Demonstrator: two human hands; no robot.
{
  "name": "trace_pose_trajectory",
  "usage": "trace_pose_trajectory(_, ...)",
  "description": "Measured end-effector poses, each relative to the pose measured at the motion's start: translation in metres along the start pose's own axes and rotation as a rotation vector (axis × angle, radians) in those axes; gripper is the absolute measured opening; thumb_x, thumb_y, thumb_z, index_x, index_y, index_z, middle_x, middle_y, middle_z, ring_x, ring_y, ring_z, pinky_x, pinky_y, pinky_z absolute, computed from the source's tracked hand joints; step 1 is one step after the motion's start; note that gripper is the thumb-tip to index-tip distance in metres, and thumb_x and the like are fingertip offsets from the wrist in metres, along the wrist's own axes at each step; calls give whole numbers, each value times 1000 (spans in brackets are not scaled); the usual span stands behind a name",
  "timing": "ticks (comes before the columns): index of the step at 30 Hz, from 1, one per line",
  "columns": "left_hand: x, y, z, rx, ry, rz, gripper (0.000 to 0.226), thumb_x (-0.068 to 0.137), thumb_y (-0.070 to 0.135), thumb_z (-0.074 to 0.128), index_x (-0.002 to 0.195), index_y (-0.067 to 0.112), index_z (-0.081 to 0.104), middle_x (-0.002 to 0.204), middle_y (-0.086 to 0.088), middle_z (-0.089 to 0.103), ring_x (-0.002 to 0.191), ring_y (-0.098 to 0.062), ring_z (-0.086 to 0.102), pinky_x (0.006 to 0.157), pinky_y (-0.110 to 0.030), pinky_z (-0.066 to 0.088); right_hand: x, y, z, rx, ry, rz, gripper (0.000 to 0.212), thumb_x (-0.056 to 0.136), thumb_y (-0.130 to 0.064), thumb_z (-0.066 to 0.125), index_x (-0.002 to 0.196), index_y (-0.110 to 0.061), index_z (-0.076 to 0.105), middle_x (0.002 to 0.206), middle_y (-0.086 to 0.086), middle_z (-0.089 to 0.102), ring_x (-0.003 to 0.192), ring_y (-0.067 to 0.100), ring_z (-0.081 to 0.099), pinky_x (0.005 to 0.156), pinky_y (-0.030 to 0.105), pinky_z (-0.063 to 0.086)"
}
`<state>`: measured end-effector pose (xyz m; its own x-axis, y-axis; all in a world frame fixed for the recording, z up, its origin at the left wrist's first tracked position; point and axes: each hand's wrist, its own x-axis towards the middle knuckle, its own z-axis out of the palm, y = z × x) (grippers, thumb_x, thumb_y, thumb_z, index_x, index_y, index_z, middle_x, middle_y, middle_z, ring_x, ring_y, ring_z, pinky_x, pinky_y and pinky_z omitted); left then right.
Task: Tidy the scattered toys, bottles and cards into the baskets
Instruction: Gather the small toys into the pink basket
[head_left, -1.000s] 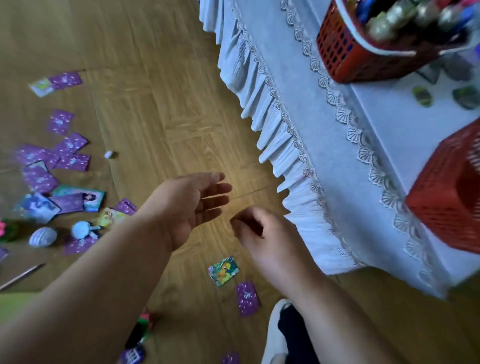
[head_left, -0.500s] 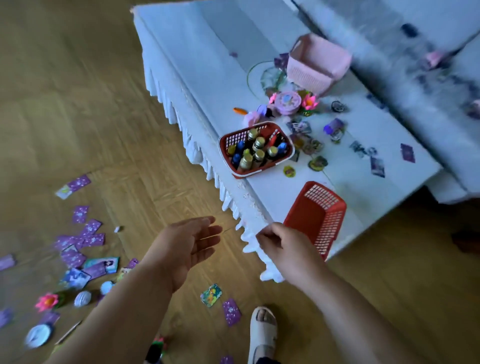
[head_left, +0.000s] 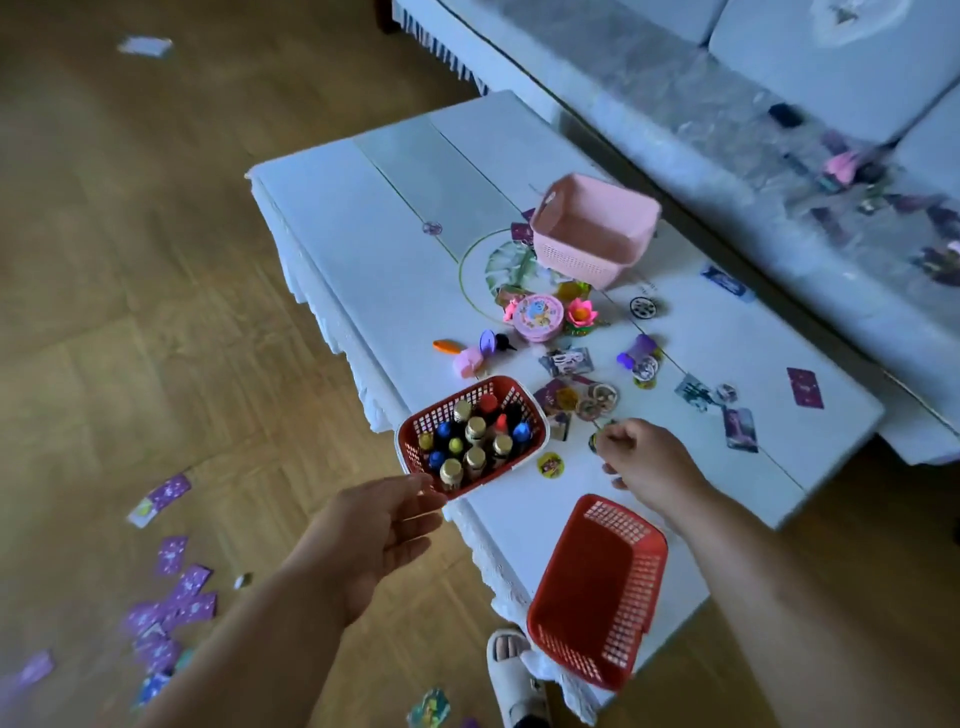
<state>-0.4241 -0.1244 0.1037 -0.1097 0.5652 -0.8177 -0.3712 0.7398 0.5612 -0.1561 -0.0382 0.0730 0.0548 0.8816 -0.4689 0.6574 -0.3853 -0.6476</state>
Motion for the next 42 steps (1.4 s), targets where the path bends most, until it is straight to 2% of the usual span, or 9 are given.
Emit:
trace_pose_trajectory(5,35,42,50,-28,15,-48,15,93,15,58,102,8,68,85,-8,75,76,-19,67,67,-31,52,71,-20,-21,69,-36,39,15,94,-25,56,101,-14,62,78,3,66,66,18,61,59,27,51)
trace_pose_trajectory(10,66,76,74,20,24,-27,15,95,12,54,101,8,68,84,-8,74,79,-22,65,77,-35,51,115,-30,-30,151,-81,92,16,92,-23,59,102,-11,63,79,8,66,62,20,59,56,30,46)
trace_pose_trajectory(18,158,132,95,177,14,30,14,94,7,59,105,8,66,93,-10,68,78,-20,61,69,-30,50,185,-48,-3,67,-119,142,18,83,-30,68,92,-17,59,102,8,64,94,27,64,87,45,54)
trace_pose_trajectory(23,269,149,117,625,25,141,29,87,18,67,115,14,63,98,-3,66,76,-14,59,69,-27,47,235,-48,25,36,-126,210,38,86,-36,66,114,-11,59,116,6,59,105,22,60,87,32,47)
trace_pose_trajectory(26,311,153,128,1057,-29,209,23,83,25,67,102,29,55,101,1,61,73,-12,57,57,-22,43,265,-51,46,123,-8,277,42,85,-35,67,118,-9,61,109,3,66,97,21,64,81,29,49)
trace_pose_trajectory(29,347,150,130,1437,-147,320,30,71,31,71,98,30,58,102,-1,61,99,-25,58,83,-33,49,307,-48,72,156,85,349,24,85,-34,67,88,-10,66,67,0,59,73,25,65,59,26,44)
trace_pose_trajectory(33,379,142,118,1824,-243,374,55,77,42,69,125,30,47,117,-3,54,116,-27,49,98,-39,42,355,-31,103,245,221,547,54,82,-49,66,105,-1,57,86,10,61,74,24,59,51,25,42)
trace_pose_trajectory(38,397,139,110,1913,-316,459,44,88,28,53,130,22,41,117,-3,59,115,-25,48,92,-40,47,385,-23,125,423,390,676,66,75,-49,71,123,-10,48,105,14,65,87,33,65,62,36,53)
trace_pose_trajectory(42,399,154,108,1691,-296,449,43,84,29,54,127,29,48,116,1,61,116,-22,48,94,-33,42,378,-36,117,476,371,621,41,80,-40,73,103,-8,64,92,12,70,65,19,59,47,24,40)
